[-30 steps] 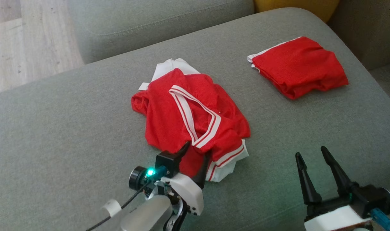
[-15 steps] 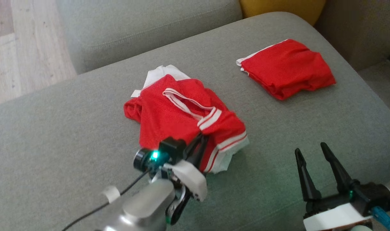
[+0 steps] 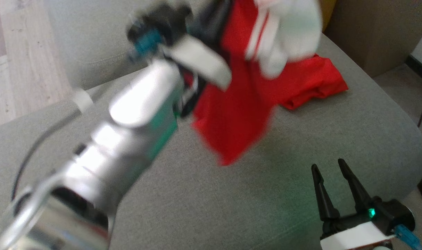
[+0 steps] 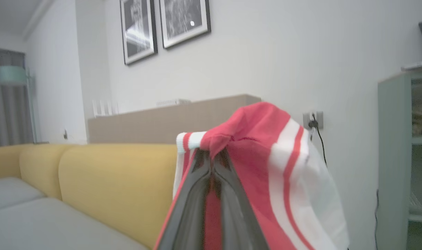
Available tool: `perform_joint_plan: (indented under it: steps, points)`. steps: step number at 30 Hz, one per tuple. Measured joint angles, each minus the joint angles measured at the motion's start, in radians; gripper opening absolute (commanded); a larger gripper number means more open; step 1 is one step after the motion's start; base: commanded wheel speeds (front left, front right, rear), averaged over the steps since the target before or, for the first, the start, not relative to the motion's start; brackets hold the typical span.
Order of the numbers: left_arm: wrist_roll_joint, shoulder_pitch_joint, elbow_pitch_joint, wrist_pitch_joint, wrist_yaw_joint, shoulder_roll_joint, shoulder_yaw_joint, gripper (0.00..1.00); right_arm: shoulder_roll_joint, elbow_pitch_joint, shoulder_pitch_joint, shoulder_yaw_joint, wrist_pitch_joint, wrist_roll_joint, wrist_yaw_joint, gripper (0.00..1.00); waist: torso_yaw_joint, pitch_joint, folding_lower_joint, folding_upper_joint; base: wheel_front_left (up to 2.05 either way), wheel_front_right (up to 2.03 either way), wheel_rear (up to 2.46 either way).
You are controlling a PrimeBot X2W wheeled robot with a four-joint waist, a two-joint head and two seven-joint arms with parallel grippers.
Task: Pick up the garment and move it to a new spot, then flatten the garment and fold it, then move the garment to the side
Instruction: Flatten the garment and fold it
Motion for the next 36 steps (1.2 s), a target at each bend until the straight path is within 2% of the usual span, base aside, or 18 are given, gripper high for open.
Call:
perform_joint_plan:
  steps: [3, 6, 11, 17, 22, 25, 29, 30, 31, 32, 34, 36]
  points:
    - [0.025, -0.093, 0.001, -0.006, -0.001, -0.007, 0.107, 0.0, 0.007, -0.003, 0.0, -0.007, 0.0, 0.002, 0.0, 1.0, 0.011, -0.001, 0.0, 0.0, 0.0, 0.0, 0.0]
    - [0.052, -0.131, 0.004, -0.009, -0.008, -0.004, 0.172, 0.0, 0.015, -0.001, 0.0, -0.021, 0.0, 0.007, 0.0, 1.0, 0.033, -0.002, 0.0, 0.0, 0.0, 0.0, 0.0]
    - [0.076, -0.032, 0.019, -0.009, -0.007, 0.0, 0.185, 0.0, 0.019, -0.001, 0.004, -0.065, 0.0, 0.006, 0.0, 1.0, 0.079, -0.005, -0.0001, 0.0, 0.0, 0.0, 0.0]
    - [0.096, 0.377, -0.003, -0.007, 0.023, 0.017, 0.207, 0.0, 0.03, -0.007, 0.006, -0.092, 0.0, -0.005, 0.0, 1.0, 0.168, 0.0, 0.0, 0.0, 0.0, 0.0, 0.0]
    - [0.158, 0.657, -0.094, -0.007, 0.063, 0.026, 0.323, 0.0, 0.037, 0.02, 0.006, -0.103, 0.0, -0.02, 0.0, 1.0, 0.24, 0.008, -0.0001, 0.0, 0.0, 0.0, 0.0]
    - [0.202, 0.781, -0.15, -0.007, 0.061, 0.025, 0.407, 0.0, 0.047, 0.036, 0.006, -0.106, 0.0, -0.025, 0.0, 1.0, 0.284, 0.011, 0.0, 0.0, 0.0, 0.0, 0.0]
    - [0.238, 0.882, -0.172, -0.007, 0.036, 0.024, 0.459, 0.0, 0.049, 0.039, 0.006, -0.103, 0.0, -0.026, 0.0, 1.0, 0.316, 0.01, 0.0, 0.0, 0.0, 0.0, 0.0]
    - [0.249, 0.9, -0.176, -0.007, 0.035, 0.024, 0.466, 0.16, 0.049, 0.038, 0.006, -0.098, 0.0, -0.028, 0.0, 1.0, 0.323, 0.009, 0.0, 0.0, 0.0, 0.0, 0.0]
    - [0.26, 0.915, -0.181, -0.007, 0.035, 0.022, 0.476, 0.87, 0.049, 0.038, 0.006, -0.091, 0.0, -0.034, 0.0, 1.0, 0.329, 0.009, 0.0, 0.0, 0.0, 0.0, 0.0]
    - [0.277, 0.925, -0.186, -0.007, 0.035, 0.022, 0.486, 1.0, 0.049, 0.038, 0.006, -0.084, 0.0, -0.035, 0.0, 1.0, 0.335, 0.008, 0.0, 0.0, 0.0, 0.0, 0.0]
    - [0.317, 0.937, -0.21, -0.007, 0.046, 0.021, 0.509, 1.0, 0.049, 0.037, 0.006, -0.074, 0.0, -0.035, 0.0, 1.0, 0.343, 0.006, 0.0, 0.0, 0.0, 0.0, 0.0]
    - [0.372, 0.948, -0.252, -0.007, 0.076, 0.021, 0.538, 1.0, 0.049, 0.037, 0.006, -0.073, 0.0, -0.035, 0.0, 1.0, 0.348, 0.003, -0.0001, 0.0, 0.0, 0.0, 0.0]
